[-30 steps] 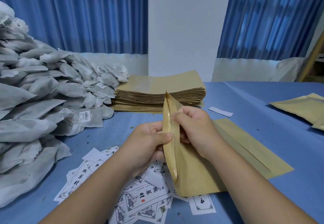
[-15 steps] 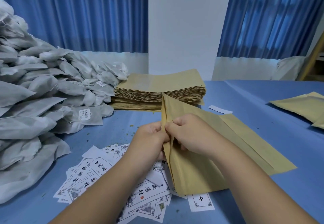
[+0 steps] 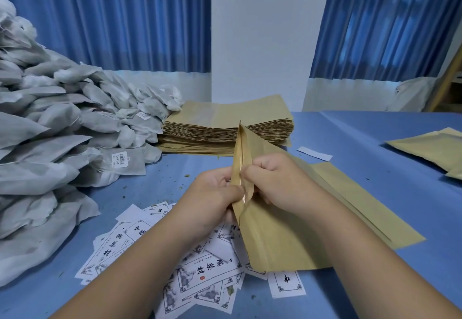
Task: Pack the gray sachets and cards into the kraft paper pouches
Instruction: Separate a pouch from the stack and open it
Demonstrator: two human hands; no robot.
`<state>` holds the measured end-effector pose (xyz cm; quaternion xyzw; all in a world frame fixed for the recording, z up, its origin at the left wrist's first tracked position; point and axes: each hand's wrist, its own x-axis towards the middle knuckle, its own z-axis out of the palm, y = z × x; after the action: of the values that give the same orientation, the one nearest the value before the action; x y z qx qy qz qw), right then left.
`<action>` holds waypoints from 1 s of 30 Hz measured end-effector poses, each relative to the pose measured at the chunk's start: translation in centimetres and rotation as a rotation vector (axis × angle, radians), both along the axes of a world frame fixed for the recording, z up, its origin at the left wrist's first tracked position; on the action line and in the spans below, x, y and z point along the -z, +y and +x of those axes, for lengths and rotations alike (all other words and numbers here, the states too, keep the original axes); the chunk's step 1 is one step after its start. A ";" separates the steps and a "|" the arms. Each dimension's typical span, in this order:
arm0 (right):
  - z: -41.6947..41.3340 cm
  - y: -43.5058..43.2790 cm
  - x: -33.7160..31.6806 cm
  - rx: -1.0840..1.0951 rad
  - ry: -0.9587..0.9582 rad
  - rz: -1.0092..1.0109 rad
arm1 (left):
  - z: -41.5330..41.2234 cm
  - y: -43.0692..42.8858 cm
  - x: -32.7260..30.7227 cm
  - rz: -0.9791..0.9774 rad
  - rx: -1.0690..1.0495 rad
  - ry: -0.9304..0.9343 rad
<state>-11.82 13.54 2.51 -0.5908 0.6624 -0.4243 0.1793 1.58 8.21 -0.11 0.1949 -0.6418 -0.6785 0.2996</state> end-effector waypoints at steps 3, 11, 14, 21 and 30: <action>-0.3 0.0 0.2 0.001 -0.037 -0.006 | 0.0 -0.1 0.2 0.019 0.055 0.047; -0.6 0.5 -0.6 0.008 -0.260 -0.030 | 0.0 0.1 -0.2 0.058 -0.056 0.052; 0.3 0.3 -0.4 0.073 -0.064 -0.105 | -0.7 0.8 -0.2 -0.133 -0.223 -0.092; 1.9 0.7 -1.1 0.166 0.378 -0.164 | -0.7 1.0 -0.2 -0.089 -0.162 -0.275; 3.1 1.4 -2.2 0.231 0.607 -0.228 | -2.0 0.6 -0.3 -0.244 -0.309 -0.384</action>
<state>-8.68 14.90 4.75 -0.6274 0.6965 -0.3180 -0.1423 -0.46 8.78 0.20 0.3781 -0.7264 -0.4932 0.2936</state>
